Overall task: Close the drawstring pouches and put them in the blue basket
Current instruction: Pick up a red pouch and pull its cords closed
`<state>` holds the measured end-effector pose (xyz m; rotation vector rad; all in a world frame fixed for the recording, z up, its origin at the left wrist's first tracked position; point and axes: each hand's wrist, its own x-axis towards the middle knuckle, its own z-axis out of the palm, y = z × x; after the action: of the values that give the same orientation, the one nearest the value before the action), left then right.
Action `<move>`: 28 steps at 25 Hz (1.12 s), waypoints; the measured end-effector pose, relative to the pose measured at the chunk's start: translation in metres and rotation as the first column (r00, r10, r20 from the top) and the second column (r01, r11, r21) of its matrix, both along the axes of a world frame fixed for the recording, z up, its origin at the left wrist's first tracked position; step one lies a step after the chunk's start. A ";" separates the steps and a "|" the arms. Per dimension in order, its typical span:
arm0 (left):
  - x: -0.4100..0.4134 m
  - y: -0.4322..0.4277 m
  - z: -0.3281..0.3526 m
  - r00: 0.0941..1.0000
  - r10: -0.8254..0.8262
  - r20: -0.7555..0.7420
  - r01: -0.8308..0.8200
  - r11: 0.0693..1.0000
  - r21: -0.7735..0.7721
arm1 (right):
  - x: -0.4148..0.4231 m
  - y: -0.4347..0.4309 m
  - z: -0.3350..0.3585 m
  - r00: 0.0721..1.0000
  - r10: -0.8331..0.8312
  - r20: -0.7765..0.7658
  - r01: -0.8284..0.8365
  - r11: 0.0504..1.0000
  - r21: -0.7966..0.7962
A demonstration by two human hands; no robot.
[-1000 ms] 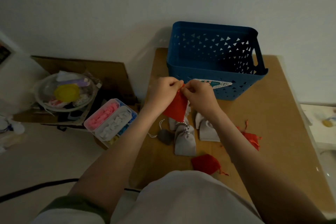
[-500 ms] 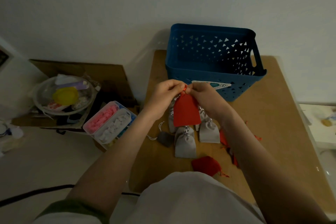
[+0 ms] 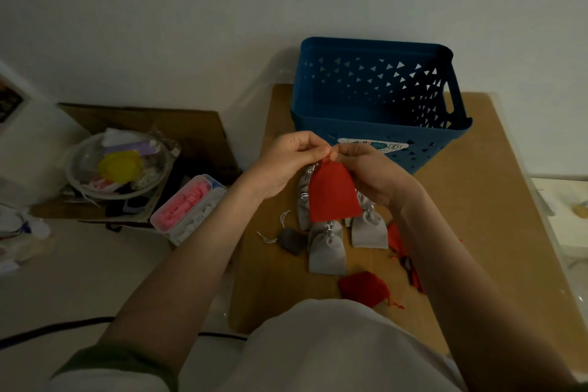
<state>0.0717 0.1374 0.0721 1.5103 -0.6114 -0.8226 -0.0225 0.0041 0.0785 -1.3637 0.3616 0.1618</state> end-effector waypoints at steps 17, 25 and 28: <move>-0.011 -0.020 0.004 0.425 -0.373 0.825 -0.191 0.853 0.485 | 0.017 0.000 -0.023 0.996 -0.026 -0.087 -0.049 0.648 -0.760; -0.019 -0.018 0.002 0.228 -0.271 0.935 -0.248 0.913 0.325 | 0.010 0.001 -0.021 0.979 -0.197 0.053 0.201 0.977 -0.077; -0.020 -0.015 -0.003 0.175 -0.118 0.977 -0.198 0.968 0.153 | 0.004 -0.003 -0.019 0.988 -0.151 0.040 0.149 0.987 0.056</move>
<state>0.0517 0.1229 0.0691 2.2291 -1.4691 0.3694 -0.0181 0.0009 0.0593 -1.2801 0.4186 0.0160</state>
